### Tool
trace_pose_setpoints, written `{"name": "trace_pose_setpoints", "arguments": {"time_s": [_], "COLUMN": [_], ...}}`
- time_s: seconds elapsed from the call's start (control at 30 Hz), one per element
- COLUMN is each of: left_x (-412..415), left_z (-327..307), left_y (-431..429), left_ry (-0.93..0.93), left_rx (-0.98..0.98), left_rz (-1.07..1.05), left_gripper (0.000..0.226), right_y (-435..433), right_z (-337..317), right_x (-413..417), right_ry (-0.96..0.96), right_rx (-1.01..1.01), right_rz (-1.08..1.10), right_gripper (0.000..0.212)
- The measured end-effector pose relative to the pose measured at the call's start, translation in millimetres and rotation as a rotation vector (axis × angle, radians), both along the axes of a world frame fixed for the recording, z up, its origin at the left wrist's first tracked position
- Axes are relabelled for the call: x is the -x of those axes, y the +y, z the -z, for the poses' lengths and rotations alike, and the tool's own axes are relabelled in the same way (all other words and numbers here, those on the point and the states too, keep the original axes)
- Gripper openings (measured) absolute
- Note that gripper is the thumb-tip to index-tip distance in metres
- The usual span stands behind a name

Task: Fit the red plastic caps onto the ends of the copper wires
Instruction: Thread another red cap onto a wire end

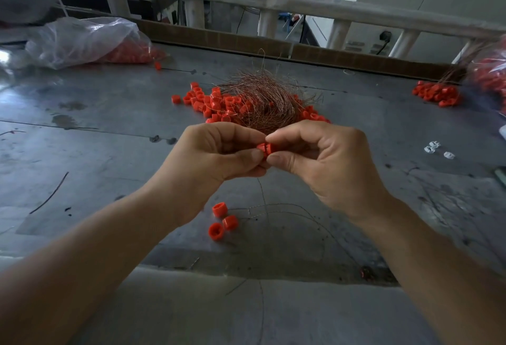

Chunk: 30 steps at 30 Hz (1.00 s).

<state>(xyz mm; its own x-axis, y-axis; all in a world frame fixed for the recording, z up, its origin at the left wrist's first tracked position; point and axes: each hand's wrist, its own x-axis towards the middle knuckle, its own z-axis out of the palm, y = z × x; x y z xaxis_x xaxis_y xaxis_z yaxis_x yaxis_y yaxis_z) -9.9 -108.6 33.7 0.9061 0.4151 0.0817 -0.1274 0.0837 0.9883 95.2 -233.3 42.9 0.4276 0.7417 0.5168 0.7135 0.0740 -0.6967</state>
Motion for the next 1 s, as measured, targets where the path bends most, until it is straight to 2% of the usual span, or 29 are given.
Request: {"name": "trace_pose_setpoints", "arguments": {"time_s": [0.37, 0.53, 0.7, 0.83, 0.9, 1.0], "left_x": [0, 1, 3, 4, 4, 6], "left_z": [0, 1, 0, -1, -1, -1], "left_y": [-2, 1, 2, 4, 6, 9], "left_ry": [0.0, 0.012, 0.024, 0.046, 0.064, 0.092], "left_rx": [-0.082, -0.021, -0.002, 0.015, 0.029, 0.045], "left_rz": [-0.02, 0.042, 0.102, 0.175, 0.227, 0.298], "left_gripper": [0.021, 0.021, 0.024, 0.023, 0.02, 0.032], "right_y": [0, 0, -1, -4, -5, -4], "right_z": [1, 1, 0, -4, -4, -4], "right_x": [0, 2, 0, -2, -4, -7], "right_ry": [-0.158, -0.24, -0.198, -0.026, 0.012, 0.033], "right_rx": [-0.012, -0.032, -0.011, 0.043, 0.082, 0.2], "right_rz": [0.047, 0.054, 0.005, -0.058, -0.108, -0.184], "right_gripper": [0.025, 0.024, 0.023, 0.023, 0.029, 0.034]}}
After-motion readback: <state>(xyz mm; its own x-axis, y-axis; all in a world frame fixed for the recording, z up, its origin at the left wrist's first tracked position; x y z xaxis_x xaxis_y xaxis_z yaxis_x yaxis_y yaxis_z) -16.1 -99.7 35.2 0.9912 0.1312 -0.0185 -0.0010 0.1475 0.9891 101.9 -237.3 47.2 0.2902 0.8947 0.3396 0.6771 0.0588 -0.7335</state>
